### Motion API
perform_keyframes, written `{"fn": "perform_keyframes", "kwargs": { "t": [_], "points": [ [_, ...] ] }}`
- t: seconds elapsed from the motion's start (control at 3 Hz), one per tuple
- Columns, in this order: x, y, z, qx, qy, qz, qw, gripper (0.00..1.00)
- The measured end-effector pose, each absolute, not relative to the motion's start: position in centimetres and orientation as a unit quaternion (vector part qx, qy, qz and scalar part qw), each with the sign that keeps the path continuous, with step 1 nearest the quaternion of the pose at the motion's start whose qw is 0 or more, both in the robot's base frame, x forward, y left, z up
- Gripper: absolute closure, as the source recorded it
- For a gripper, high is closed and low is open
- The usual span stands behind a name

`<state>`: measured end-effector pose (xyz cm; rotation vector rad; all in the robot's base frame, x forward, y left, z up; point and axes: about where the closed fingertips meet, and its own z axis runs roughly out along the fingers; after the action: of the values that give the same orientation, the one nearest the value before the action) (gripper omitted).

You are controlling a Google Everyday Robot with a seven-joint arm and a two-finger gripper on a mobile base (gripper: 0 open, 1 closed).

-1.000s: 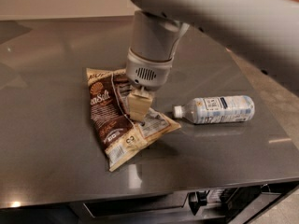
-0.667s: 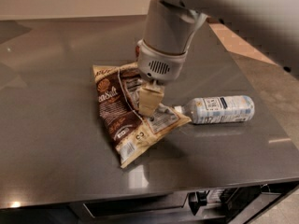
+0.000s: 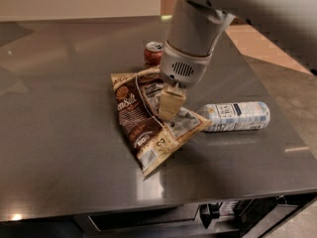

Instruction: Move brown chip bag near blue plastic bottle

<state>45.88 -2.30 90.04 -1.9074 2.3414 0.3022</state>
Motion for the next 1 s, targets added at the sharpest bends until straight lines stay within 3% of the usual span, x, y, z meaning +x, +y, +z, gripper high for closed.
{"fn": "perform_keyframes", "kwargs": {
  "t": [0.67,1.0],
  "points": [
    [46.20,-4.20,89.93,-0.611,0.785,0.091,0.053,0.15],
    [46.39,-4.02,90.00,-0.611,0.785,0.090,0.059,0.00]
  ]
}}
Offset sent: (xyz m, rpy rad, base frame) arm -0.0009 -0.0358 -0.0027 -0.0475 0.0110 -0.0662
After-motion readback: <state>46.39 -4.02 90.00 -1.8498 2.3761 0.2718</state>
